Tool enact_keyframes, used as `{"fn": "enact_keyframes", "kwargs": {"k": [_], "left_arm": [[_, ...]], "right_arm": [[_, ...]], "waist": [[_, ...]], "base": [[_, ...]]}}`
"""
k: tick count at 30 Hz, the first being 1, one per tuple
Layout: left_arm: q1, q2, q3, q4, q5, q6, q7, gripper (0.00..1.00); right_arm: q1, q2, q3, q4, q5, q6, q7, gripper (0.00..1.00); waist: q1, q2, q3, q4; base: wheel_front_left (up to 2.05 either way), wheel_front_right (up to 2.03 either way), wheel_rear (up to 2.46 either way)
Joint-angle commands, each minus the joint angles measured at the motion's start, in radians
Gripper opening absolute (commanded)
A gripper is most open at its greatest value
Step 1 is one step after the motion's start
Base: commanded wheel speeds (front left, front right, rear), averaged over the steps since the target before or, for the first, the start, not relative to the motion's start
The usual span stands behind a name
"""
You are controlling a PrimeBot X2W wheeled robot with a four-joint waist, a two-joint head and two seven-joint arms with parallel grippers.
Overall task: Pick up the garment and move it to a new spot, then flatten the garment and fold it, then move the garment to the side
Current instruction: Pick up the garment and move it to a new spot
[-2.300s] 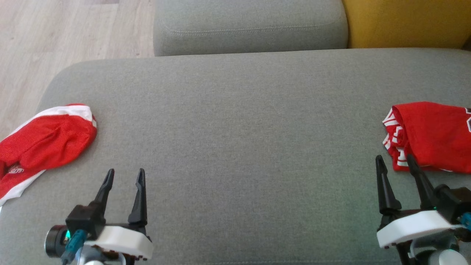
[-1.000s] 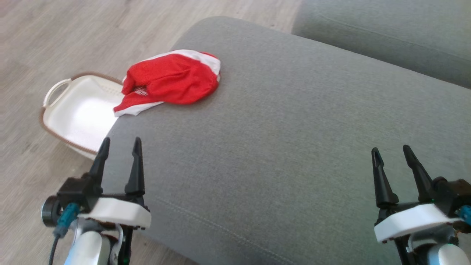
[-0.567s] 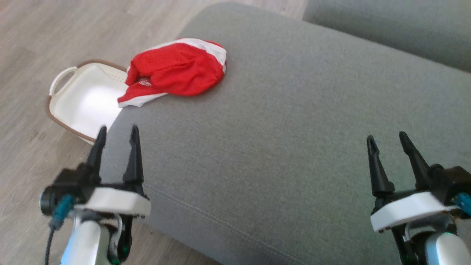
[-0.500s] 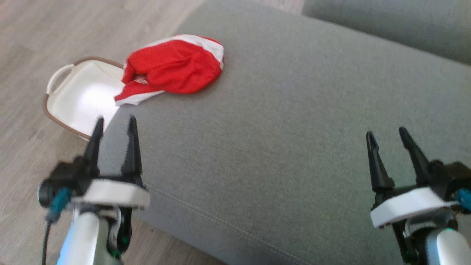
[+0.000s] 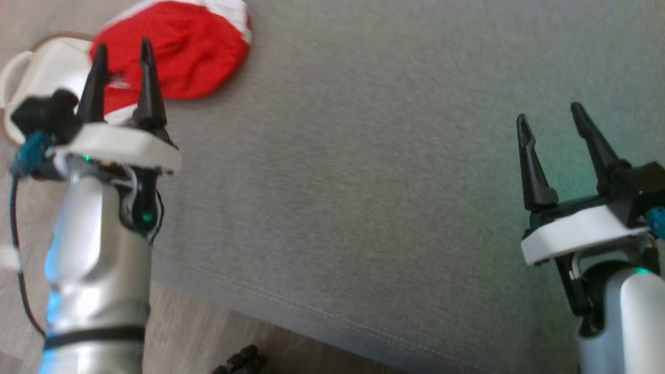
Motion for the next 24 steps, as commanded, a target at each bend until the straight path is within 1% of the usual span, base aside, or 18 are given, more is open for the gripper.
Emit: {"fn": "enact_keyframes", "kwargs": {"k": [1, 4, 5, 9, 12, 17, 18, 19, 20, 21, 24], "left_arm": [[-0.079, 0.066, 0.032, 0.084, -0.019, -0.012, -0.005, 1.00], [-0.169, 0.096, 0.019, 0.266, -0.047, -0.023, 0.012, 1.00], [-0.169, 0.096, 0.019, 0.266, -0.047, -0.023, 0.012, 1.00], [-0.272, 0.137, -0.026, 0.468, -0.065, -0.028, 0.120, 1.00], [-0.325, 0.148, -0.064, 0.567, -0.093, -0.028, 0.198, 1.00], [-0.374, 0.165, -0.121, 0.681, -0.137, -0.029, 0.345, 1.00], [-0.380, 0.167, -0.131, 0.696, -0.143, -0.029, 0.371, 0.46], [-0.387, 0.173, -0.136, 0.702, -0.149, -0.029, 0.376, 0.16], [-0.394, 0.182, -0.139, 0.706, -0.151, -0.029, 0.366, 0.00], [-0.398, 0.188, -0.145, 0.713, -0.148, -0.029, 0.361, 0.00], [-0.407, 0.204, -0.152, 0.705, -0.134, -0.011, 0.259, 0.00]], "right_arm": [[-0.028, -0.004, 0.023, -0.046, -0.011, -0.001, 0.012, 1.00], [-0.032, -0.004, 0.020, -0.050, -0.010, -0.001, 0.015, 1.00], [-0.032, -0.004, 0.020, -0.050, -0.010, -0.001, 0.015, 1.00], [-0.027, -0.004, 0.014, -0.051, -0.006, -0.001, 0.016, 1.00], [-0.023, -0.004, 0.010, -0.052, -0.003, -0.001, 0.015, 1.00], [-0.023, -0.004, 0.013, -0.050, 0.007, -0.001, 0.014, 1.00], [-0.025, -0.004, 0.013, -0.049, 0.009, -0.001, 0.014, 1.00], [-0.027, -0.004, 0.014, -0.048, 0.011, -0.001, 0.012, 1.00], [-0.029, -0.004, 0.014, -0.046, 0.013, -0.001, 0.010, 1.00], [-0.030, -0.004, 0.014, -0.043, 0.015, -0.001, 0.008, 1.00], [-0.029, -0.004, 0.012, -0.030, 0.022, -0.001, -0.003, 1.00]], "waist": [[-0.0003, 0.0000, 0.070, -0.063], [-0.0003, 0.0000, 0.087, -0.082], [-0.0003, 0.0000, 0.087, -0.082], [-0.0003, 0.0000, 0.096, -0.100], [-0.0003, 0.0000, 0.098, -0.105], [-0.0003, 0.0000, 0.095, -0.113], [-0.0003, 0.0000, 0.094, -0.114], [-0.0003, 0.0000, 0.093, -0.114], [-0.0003, 0.0000, 0.090, -0.114], [-0.0003, 0.0000, 0.087, -0.113], [-0.0003, 0.0000, 0.067, -0.111]], "base": [[0.00, 0.00, 0.00], [0.00, 0.00, 0.00], [0.00, 0.00, 0.00], [0.00, 0.00, 0.00], [0.00, 0.00, 0.00], [0.00, 0.00, 0.00], [0.00, 0.00, 0.00], [0.00, 0.00, 0.00], [0.00, 0.00, 0.00], [0.00, 0.00, 0.00], [0.00, 0.00, 0.00]]}}
